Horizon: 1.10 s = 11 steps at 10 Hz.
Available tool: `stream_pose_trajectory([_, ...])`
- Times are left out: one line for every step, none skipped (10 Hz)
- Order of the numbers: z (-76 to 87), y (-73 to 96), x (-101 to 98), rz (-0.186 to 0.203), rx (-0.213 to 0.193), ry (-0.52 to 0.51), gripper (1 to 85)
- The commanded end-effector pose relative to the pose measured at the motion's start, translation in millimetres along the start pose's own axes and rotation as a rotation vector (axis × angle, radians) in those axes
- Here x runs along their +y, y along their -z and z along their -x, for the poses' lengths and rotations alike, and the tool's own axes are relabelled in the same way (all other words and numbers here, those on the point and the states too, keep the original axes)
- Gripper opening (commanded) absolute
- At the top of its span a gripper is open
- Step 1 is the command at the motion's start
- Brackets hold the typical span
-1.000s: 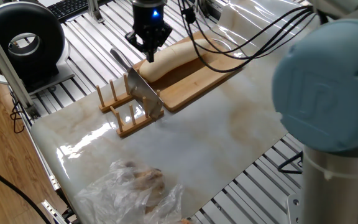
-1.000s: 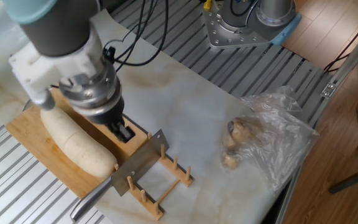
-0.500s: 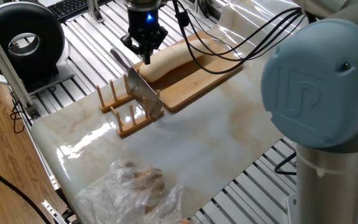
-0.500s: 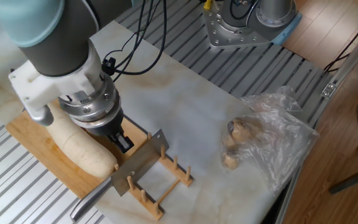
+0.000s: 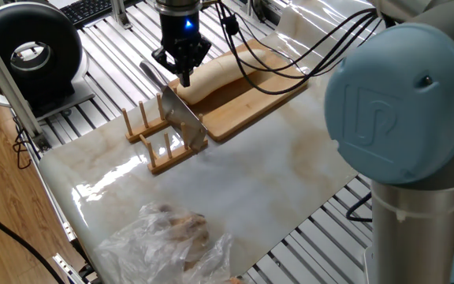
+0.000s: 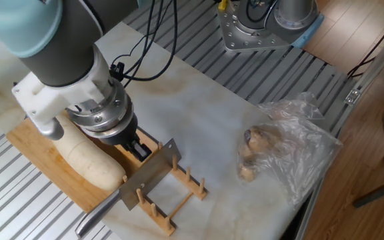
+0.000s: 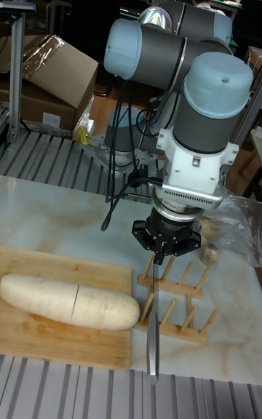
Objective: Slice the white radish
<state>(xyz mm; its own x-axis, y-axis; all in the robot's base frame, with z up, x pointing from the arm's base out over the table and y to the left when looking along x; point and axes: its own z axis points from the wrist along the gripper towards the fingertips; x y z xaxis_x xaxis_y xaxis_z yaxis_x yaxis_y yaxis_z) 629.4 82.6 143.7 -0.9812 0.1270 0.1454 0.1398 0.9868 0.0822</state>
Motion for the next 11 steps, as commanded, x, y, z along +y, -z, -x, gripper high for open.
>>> stream_pose_trajectory([16.7,-2.7,10.1,0.035,-0.038,0.007,36.7])
stream_pose_trajectory([30.7,-7.0,11.0,0.033,-0.058,0.000,38.3])
stream_pose_trajectory([41.0,-10.8,10.0,0.030,-0.065,-0.008,38.7])
stream_pose_trajectory([44.7,-14.4,8.0,0.023,-0.056,-0.027,37.3])
stream_pose_trajectory([46.1,-19.4,15.6,0.051,-0.044,-0.055,36.7])
stream_pose_trajectory([47.9,-23.5,15.0,0.047,-0.045,-0.060,35.0])
stream_pose_trajectory([44.4,-28.3,18.2,0.058,-0.036,-0.066,34.7])
stream_pose_trajectory([41.0,-33.7,19.2,0.065,-0.036,-0.064,34.7])
stream_pose_trajectory([40.7,-37.2,13.8,0.057,-0.044,-0.054,34.7])
stream_pose_trajectory([42.9,-39.1,8.7,0.046,-0.051,-0.051,34.7])
stream_pose_trajectory([43.9,-42.5,7.2,0.042,-0.048,-0.051,33.3])
